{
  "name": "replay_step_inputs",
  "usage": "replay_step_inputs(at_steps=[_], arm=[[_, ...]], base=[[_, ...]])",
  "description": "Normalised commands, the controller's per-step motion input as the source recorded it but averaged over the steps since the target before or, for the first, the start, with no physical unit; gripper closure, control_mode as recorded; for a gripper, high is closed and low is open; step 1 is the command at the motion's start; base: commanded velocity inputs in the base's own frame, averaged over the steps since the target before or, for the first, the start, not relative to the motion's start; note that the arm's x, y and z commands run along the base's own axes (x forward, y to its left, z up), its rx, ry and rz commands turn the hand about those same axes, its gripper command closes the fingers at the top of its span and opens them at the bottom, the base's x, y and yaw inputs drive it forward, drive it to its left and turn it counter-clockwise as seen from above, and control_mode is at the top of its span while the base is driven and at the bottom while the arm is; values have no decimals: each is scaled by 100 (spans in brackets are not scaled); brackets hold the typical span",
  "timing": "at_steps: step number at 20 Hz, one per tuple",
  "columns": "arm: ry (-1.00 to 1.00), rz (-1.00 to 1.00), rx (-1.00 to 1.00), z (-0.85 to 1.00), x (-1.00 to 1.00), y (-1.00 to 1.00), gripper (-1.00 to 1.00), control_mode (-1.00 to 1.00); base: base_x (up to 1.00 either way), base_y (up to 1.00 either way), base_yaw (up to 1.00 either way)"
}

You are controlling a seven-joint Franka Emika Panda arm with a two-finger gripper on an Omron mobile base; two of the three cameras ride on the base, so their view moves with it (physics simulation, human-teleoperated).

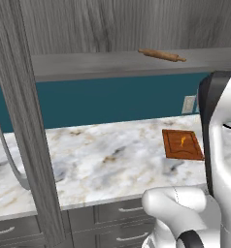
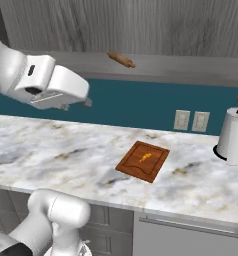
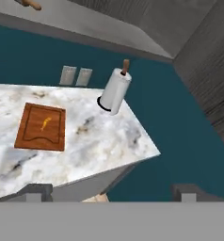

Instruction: Open the cabinet, retrieve the rolling pin, and place it next to the meat on the cutting board to prepare for tenderizing.

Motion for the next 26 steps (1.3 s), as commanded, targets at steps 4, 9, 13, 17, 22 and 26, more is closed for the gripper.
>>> replay_step_inputs(at_steps=[4, 9, 13, 17, 22, 26], arm=[[-35, 35, 9, 11, 28, 25, -100, -100], [-11, 35, 16, 28, 67, 5, -100, -100], [-3, 34, 15, 30, 71, 5, -100, -100], [0, 28, 16, 17, 70, 9, -100, -100], [0, 10, 16, 4, 63, 2, -100, -100], [7, 1, 7, 0, 60, 0, -100, -100]], base=[[0, 0, 0], [0, 0, 0], [0, 0, 0], [0, 0, 0], [0, 0, 0], [0, 0, 0]])
